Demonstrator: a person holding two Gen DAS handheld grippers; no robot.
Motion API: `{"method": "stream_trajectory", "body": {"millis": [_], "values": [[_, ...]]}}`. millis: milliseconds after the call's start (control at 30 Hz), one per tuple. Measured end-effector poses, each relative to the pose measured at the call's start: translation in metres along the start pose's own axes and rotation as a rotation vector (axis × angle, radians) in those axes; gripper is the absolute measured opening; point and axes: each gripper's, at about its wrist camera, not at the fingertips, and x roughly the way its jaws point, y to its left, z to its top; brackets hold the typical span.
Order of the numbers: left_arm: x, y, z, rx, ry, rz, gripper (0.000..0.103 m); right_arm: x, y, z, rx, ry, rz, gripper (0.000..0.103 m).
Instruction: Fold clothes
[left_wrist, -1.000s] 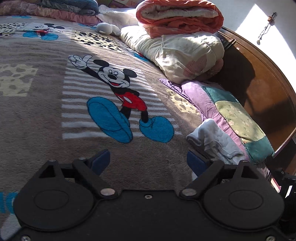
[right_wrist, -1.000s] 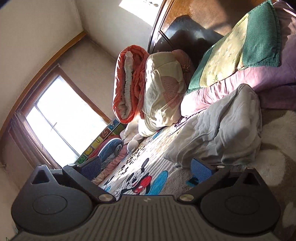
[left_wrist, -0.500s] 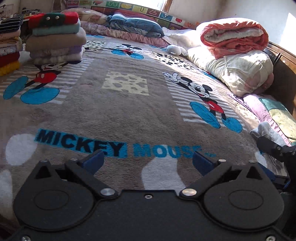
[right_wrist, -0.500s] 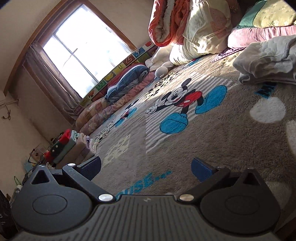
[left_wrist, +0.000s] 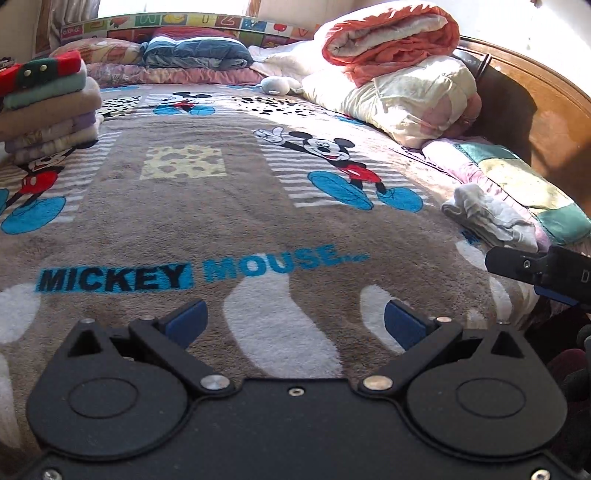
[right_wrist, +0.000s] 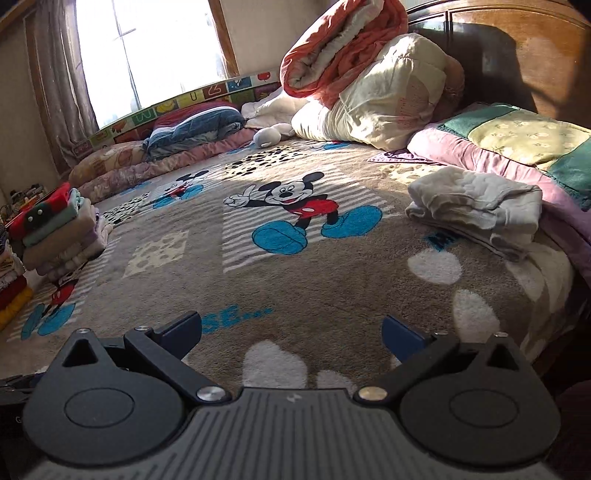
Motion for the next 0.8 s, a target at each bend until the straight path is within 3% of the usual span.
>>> {"method": "stream_trajectory", "body": {"millis": [133,333,467,600,667,800], "values": [[0.001,-0.046,0.016,0.107,-0.036,-0.093,0.103,-0.025,-0.042,0.005,0.069,-0.045,-0.149,0.103],[-0.002,-0.115,0.057,0.279,-0.118,-0.162,0.103,-0.056,-0.089,0.013,0.158,-0.108,-0.28,0.103],[-0.008,-0.139,0.068,0.306,-0.132,-0.149,0.103,-0.07,-0.106,0.014,0.201,-0.127,-0.327,0.103],[-0.007,-0.147,0.053,0.316,-0.099,-0.161,0.103,-0.073,-0.116,0.012,0.221,-0.13,-0.358,0.103],[-0.002,-0.151,0.046,0.336,-0.097,-0.121,0.103,-0.077,-0.12,0.012,0.228,-0.135,-0.37,0.103],[0.003,-0.151,0.045,0.32,-0.084,-0.117,0.103,-0.077,-0.123,0.01,0.228,-0.132,-0.38,0.103]]}}
